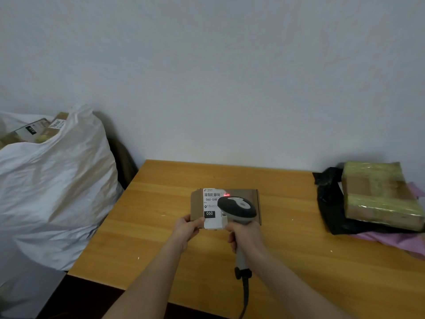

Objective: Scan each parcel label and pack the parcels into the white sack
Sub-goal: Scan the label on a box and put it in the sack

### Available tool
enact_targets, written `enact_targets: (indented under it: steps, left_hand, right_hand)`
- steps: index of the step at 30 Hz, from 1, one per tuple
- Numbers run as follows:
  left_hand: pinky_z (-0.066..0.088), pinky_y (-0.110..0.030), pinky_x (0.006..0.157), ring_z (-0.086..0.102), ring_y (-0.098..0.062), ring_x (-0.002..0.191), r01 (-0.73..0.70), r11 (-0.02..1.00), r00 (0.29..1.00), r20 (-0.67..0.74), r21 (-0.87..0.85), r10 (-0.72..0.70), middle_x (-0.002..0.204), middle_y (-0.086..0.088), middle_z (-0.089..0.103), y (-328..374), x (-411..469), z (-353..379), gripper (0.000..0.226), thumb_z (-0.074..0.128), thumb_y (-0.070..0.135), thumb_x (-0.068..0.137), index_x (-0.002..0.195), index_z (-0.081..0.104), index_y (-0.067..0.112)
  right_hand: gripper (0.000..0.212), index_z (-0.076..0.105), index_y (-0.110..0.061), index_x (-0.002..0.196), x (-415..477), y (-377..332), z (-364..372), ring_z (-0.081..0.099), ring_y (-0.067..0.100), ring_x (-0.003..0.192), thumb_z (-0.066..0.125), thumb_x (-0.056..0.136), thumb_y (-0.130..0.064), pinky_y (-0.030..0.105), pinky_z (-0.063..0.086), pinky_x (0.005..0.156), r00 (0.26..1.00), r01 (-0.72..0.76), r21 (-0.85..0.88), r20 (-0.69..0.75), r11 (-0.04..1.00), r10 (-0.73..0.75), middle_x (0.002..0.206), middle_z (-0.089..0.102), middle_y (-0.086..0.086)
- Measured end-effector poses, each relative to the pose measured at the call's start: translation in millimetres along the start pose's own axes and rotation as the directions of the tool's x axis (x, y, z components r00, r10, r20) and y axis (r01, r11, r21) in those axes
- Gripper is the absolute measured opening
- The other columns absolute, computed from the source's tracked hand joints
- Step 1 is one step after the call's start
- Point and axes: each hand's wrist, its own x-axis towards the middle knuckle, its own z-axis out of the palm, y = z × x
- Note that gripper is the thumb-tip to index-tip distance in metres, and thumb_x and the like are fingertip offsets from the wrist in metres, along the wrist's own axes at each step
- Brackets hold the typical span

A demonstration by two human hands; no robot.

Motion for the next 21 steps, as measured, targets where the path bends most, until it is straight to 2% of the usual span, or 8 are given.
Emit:
enact_targets:
  steps: [5, 13, 18, 21]
  left_hand:
    - [0.052, -0.021, 0.071, 0.061, -0.011, 0.077, -0.014, 1.000, 0.999, -0.030, -0.005, 0.014, 0.090, -0.001, 0.065, 2, -2, -1, 0.035, 0.069, 0.005, 0.085, 0.118, 0.056, 0.006]
    - [0.050, -0.020, 0.067, 0.062, -0.012, 0.083, -0.038, 0.999, 0.997, -0.065, 0.001, 0.038, 0.095, -0.003, 0.066, 5, -14, -6, 0.043, 0.071, 0.009, 0.084, 0.123, 0.055, 0.004]
    - [0.051, -0.024, 0.074, 0.061, -0.014, 0.085, -0.056, 0.998, 0.995, -0.087, -0.009, 0.055, 0.101, -0.007, 0.065, 5, -20, -11, 0.042, 0.070, 0.009, 0.085, 0.124, 0.055, 0.003]
    - [0.052, -0.023, 0.075, 0.061, -0.014, 0.083, -0.077, 0.997, 0.992, -0.098, -0.030, 0.074, 0.097, -0.006, 0.066, 5, -25, -18, 0.036, 0.069, 0.009, 0.086, 0.119, 0.056, 0.004]
  right_hand:
    - [0.006, 0.065, -0.001, 0.076, -3, -3, 1, 0.050, 0.014, 0.044, 0.065, 0.081, -0.004, 0.025, 0.043, 0.046, 1.000, 0.007, 0.007, 0.013, 1.000, -0.008, 0.050, 0.058, 0.003]
    - [0.011, 0.063, -0.001, 0.070, -9, -9, 1, 0.048, 0.014, 0.041, 0.064, 0.081, -0.001, 0.025, 0.042, 0.044, 0.999, 0.007, 0.028, 0.051, 1.000, -0.009, 0.050, 0.056, 0.005]
    - [0.011, 0.061, -0.002, 0.070, -12, -11, 4, 0.048, 0.013, 0.043, 0.064, 0.081, 0.000, 0.025, 0.042, 0.045, 0.995, 0.041, -0.002, 0.089, 0.999, -0.041, 0.052, 0.056, 0.005]
    - [0.008, 0.062, -0.001, 0.072, -9, -14, 12, 0.047, 0.012, 0.040, 0.062, 0.080, 0.000, 0.024, 0.041, 0.043, 0.993, 0.040, -0.009, 0.115, 0.999, -0.039, 0.051, 0.055, 0.004]
